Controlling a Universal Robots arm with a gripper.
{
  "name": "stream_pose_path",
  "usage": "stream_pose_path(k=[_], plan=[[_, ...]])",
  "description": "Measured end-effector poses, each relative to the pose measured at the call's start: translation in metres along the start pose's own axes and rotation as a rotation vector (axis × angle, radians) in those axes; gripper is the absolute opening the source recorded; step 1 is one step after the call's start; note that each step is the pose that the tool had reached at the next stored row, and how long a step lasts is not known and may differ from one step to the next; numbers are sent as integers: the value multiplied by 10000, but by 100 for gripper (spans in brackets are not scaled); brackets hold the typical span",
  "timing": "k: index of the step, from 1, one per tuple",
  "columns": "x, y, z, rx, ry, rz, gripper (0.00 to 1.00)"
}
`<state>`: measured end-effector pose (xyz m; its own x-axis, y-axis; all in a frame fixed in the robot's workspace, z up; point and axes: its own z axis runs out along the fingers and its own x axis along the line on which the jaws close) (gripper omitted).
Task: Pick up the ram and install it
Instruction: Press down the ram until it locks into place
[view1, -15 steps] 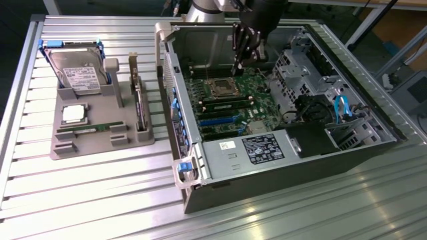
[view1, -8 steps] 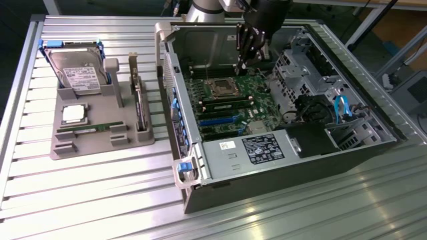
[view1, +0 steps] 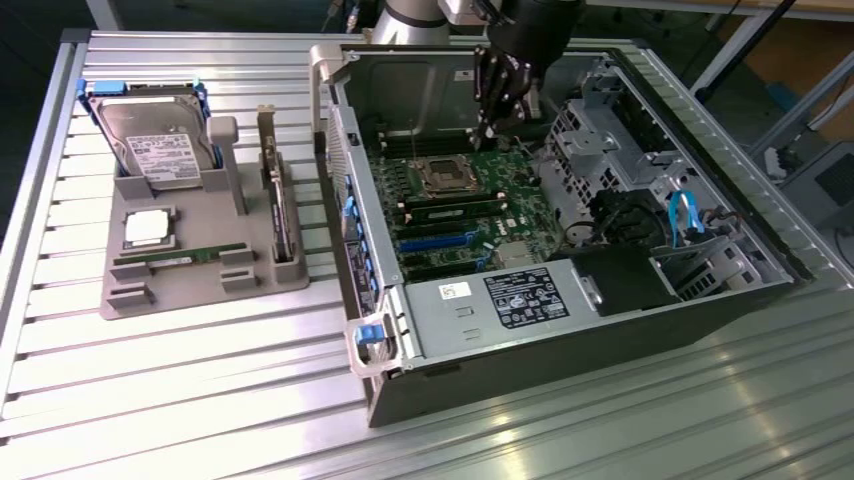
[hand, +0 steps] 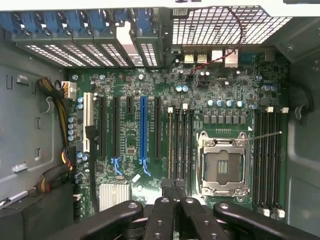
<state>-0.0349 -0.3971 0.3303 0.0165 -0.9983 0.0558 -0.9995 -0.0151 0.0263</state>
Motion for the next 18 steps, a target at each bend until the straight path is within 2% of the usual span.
stream_pose_path(k=[2, 18], plan=[[0, 2, -1, 113, 1, -36, 10], [0, 3, -1, 115, 2, 26, 10]])
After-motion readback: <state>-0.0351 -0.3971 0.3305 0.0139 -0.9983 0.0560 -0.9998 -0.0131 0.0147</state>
